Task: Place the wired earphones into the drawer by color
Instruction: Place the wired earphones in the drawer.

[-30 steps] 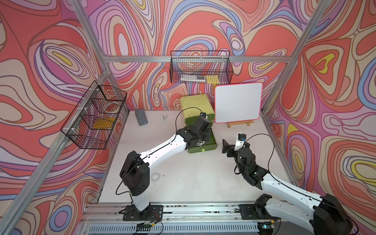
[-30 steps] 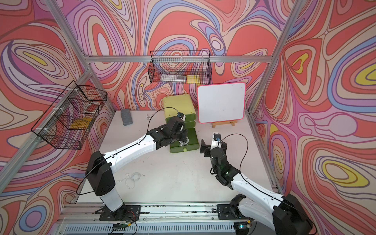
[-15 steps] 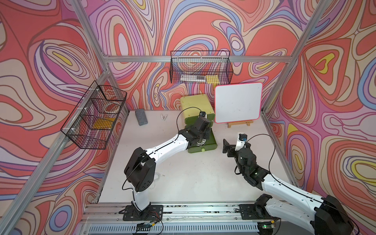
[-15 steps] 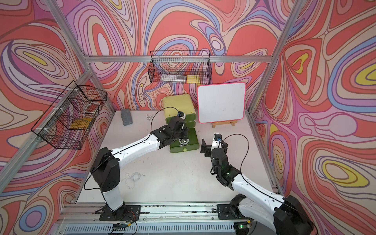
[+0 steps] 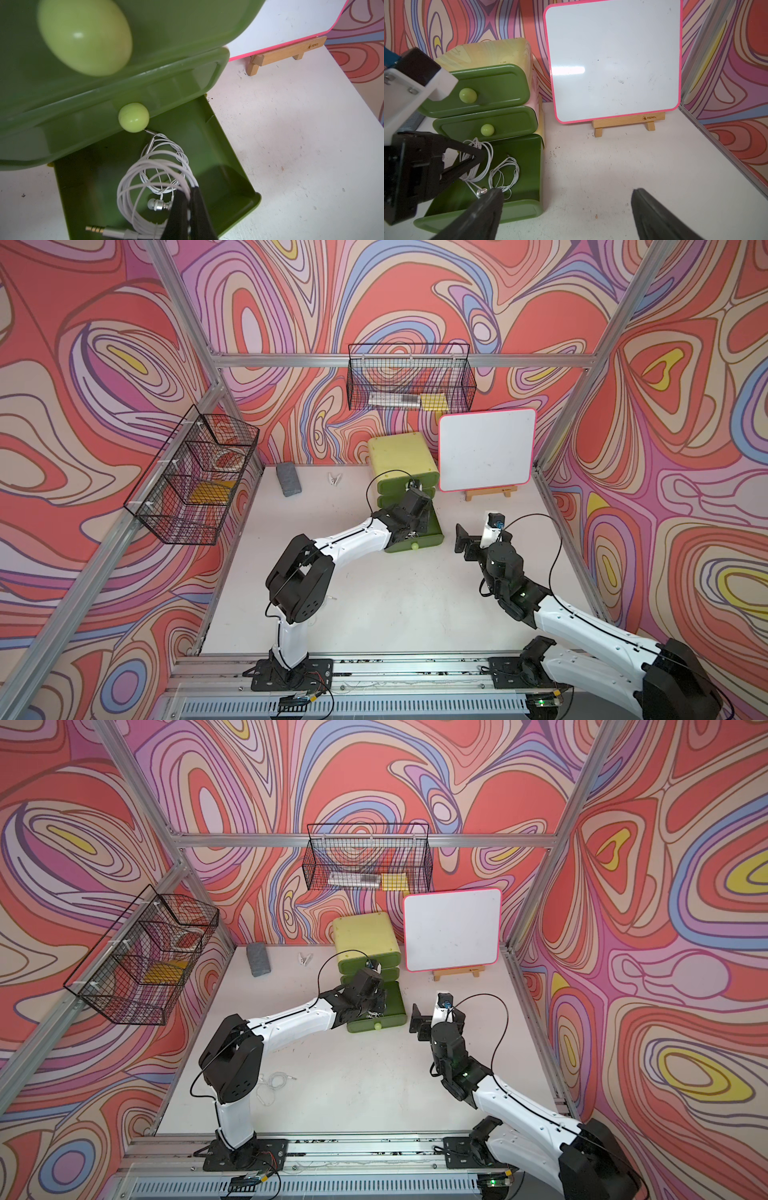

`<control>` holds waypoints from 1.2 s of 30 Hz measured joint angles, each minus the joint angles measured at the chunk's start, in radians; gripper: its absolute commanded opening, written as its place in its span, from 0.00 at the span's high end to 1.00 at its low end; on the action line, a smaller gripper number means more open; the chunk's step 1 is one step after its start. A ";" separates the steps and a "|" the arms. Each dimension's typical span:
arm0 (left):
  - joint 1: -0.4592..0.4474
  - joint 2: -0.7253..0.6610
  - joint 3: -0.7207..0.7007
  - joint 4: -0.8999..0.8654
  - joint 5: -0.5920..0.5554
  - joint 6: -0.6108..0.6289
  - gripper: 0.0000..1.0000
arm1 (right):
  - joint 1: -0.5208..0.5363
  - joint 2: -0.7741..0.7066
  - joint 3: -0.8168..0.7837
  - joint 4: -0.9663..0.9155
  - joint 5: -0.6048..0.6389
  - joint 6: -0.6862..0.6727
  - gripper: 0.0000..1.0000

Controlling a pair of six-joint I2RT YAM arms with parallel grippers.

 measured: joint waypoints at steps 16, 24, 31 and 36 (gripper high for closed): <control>0.010 0.045 -0.026 0.013 0.026 -0.027 0.69 | 0.000 0.000 0.000 0.000 0.000 -0.002 0.02; 0.010 -0.005 -0.064 -0.006 0.026 -0.043 0.45 | 0.000 0.004 0.000 0.000 -0.011 -0.003 0.02; 0.011 -0.214 -0.166 -0.091 -0.020 -0.069 0.17 | 0.000 0.010 0.000 -0.001 -0.043 -0.003 0.02; 0.011 -0.367 -0.245 -0.169 -0.082 -0.089 0.06 | 0.000 0.019 0.000 -0.001 -0.076 -0.010 0.02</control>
